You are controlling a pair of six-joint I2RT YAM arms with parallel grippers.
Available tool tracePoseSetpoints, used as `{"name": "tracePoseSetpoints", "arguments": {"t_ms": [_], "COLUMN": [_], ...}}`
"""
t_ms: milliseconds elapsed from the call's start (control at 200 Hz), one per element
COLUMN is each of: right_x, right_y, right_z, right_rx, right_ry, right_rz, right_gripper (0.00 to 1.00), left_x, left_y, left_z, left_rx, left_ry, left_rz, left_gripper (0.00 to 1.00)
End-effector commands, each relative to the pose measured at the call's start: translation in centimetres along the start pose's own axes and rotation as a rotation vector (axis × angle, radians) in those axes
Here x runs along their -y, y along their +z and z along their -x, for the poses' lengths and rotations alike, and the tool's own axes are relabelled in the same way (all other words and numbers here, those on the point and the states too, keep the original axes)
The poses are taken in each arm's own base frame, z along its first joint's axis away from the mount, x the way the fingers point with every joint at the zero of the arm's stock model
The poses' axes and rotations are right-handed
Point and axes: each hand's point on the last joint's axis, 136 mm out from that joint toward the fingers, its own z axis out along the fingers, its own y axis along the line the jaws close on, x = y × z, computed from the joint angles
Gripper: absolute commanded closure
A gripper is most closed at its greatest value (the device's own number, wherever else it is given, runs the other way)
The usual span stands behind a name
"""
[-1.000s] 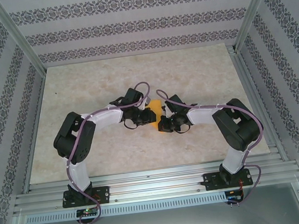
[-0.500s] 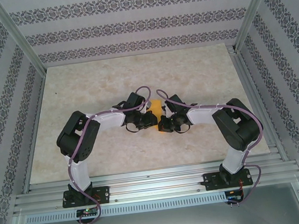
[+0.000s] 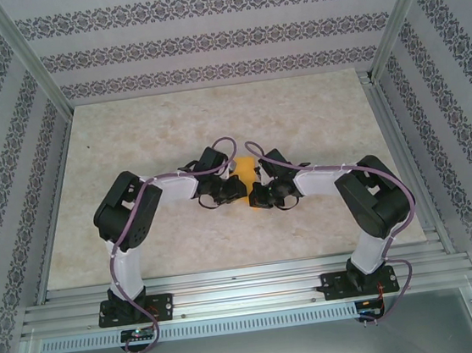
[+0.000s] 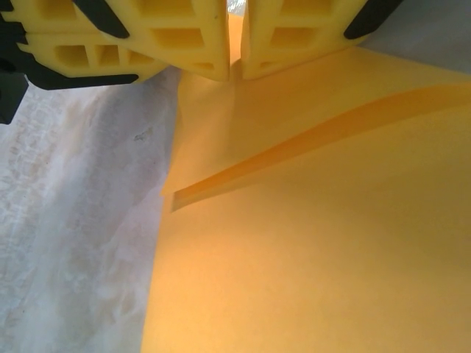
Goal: Fold a paper plane with a square sheet of paper (fold left side to right side)
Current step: Third fold the triangle at the center of the table.
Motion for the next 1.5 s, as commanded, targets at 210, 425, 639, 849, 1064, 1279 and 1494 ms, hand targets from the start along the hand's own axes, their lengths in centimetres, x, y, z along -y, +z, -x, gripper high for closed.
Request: {"name": "tracePoseSetpoints", "arguments": {"t_ms": [210,425,639,849,1064,1279,1494], "right_x": [6.7,6.7,6.8,5.6,2.0,-1.3,-3.9], "right_y": [1.1,1.3,1.4,1.3,-0.8,-5.1,-5.4], "right_z": [-5.8,-6.0,-6.2,-5.5,-2.2,2.1,5.7], "right_rx": [-0.177,-0.181,-0.186,-0.157,-0.057,0.091,0.145], "right_ry": [0.036,0.044,0.048,0.033,-0.054,-0.175,-0.227], "right_rz": [-0.28,-0.275,-0.275,-0.22,-0.128,-0.072,0.004], "right_gripper": [0.98,0.98,0.98,0.97,0.89,0.78,0.77], "left_x": [-6.2,-7.2,-8.7,-9.5,-7.3,-4.9,-3.3], "left_y": [-1.1,-2.7,-3.5,-5.4,-10.1,-12.8,-11.4], "left_z": [5.0,7.1,8.9,9.9,10.6,8.7,5.7], "left_rx": [0.151,0.192,0.212,0.251,0.331,0.354,0.291], "left_ry": [-0.022,-0.021,-0.03,-0.052,-0.007,0.014,-0.027], "left_rz": [0.232,0.268,0.292,0.267,0.222,0.128,-0.03], "left_gripper": [0.8,0.79,0.79,0.76,0.68,0.59,0.53]}}
